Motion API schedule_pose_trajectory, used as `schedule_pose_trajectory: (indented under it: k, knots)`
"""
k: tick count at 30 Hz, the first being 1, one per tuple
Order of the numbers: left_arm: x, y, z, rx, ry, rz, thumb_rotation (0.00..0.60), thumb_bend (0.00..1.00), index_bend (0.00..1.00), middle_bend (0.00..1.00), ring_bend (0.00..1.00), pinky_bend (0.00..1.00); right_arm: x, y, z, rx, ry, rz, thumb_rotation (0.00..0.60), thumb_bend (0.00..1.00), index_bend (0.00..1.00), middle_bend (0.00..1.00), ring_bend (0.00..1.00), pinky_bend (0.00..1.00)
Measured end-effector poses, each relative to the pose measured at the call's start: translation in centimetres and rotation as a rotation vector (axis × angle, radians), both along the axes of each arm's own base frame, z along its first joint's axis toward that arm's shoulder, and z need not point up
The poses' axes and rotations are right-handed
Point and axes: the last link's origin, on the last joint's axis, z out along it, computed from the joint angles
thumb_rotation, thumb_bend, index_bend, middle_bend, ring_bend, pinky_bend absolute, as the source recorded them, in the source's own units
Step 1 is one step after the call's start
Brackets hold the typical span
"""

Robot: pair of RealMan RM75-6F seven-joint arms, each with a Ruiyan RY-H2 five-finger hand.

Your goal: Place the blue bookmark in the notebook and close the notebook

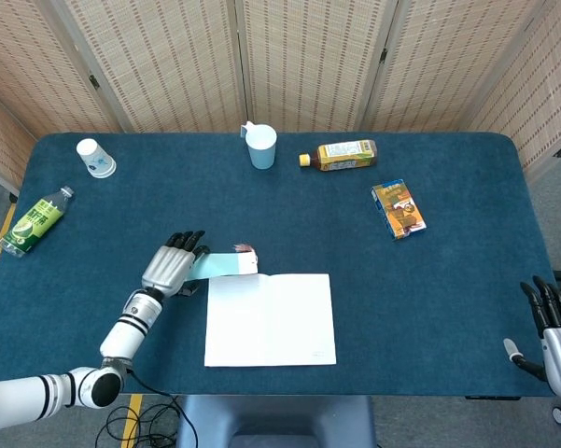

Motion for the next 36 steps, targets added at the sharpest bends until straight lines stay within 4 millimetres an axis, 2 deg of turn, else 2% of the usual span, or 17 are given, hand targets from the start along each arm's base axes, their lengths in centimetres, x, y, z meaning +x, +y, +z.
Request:
schedule_pose_trajectory:
  k: [8,15,22,27,36]
  knots:
    - [3.2,-1.6,-0.1,-0.062,-0.031,-0.171,0.6,0.4,0.27,0.05,0.0,0.11,0.0,0.1,0.2,-0.005,0.004,-0.003,0.6,0.21,0.0,0.03,0.0,0.0]
    - [6.0,-4.1,-0.4,-0.126,-0.05,-0.341,0.6,0.4,0.27,0.05,0.0,0.11,-0.1,0.2,0.2,-0.007,0.002,-0.007,0.6,0.21,0.0,0.03,0.0,0.0]
    - [7.3,-6.5,-1.1,-0.195,-0.036,-0.461,0.6,0.4,0.27,0.05,0.0,0.11,-0.2,0.3,0.2,-0.007,0.0,-0.01,0.6,0.21,0.0,0.03,0.0,0.0]
    - [8.0,-8.0,-2.3,-0.264,0.008,-0.557,0.6,0.4,0.27,0.05,0.0,0.11,-0.2,0.3,0.1,-0.004,-0.002,-0.008,0.6,0.21,0.0,0.03,0.0,0.0]
    - [9.1,-7.4,-4.1,-0.303,0.067,-0.629,0.6,0.4,0.27,0.05,0.0,0.11,0.0,0.2,0.0,-0.005,-0.001,-0.006,0.6,0.21,0.0,0.03,0.0,0.0]
